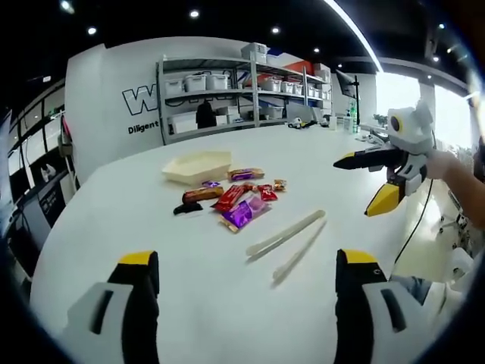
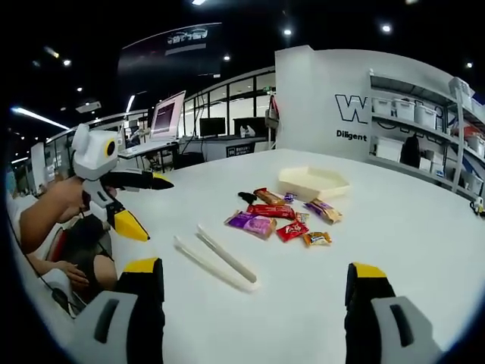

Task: Place the target food into the container with the food tongs after gripping and lifting it, then release it inside without dropping or visibly crushing the food.

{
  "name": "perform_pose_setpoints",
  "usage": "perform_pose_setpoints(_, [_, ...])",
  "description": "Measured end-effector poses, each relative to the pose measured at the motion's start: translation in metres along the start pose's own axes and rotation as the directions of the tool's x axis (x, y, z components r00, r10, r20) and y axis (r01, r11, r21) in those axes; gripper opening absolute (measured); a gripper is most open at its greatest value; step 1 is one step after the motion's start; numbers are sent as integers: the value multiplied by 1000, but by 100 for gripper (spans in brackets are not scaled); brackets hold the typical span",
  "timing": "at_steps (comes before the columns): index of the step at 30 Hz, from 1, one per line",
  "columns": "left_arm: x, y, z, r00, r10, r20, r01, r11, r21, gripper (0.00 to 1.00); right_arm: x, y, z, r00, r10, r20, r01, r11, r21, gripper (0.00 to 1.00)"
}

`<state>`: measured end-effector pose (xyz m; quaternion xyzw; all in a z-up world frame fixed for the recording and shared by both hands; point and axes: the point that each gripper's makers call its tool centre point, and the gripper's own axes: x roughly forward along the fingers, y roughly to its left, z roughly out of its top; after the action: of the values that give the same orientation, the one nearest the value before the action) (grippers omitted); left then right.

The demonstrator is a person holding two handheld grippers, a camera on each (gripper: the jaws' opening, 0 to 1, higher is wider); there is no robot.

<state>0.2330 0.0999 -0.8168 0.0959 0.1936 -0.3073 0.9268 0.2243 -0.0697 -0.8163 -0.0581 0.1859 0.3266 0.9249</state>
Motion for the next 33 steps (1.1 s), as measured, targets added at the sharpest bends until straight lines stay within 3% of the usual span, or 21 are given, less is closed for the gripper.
perform_pose_setpoints(21, [2, 3, -4, 1000, 3, -2, -3, 1000, 2, 95, 6, -9, 9, 1000, -13, 23, 13, 1000, -18, 100])
perform_pose_setpoints(33, [6, 1, -13, 1000, -7, -7, 7, 1000, -3, 95, 13, -2, 5, 998, 38, 45, -37, 999, -13, 99])
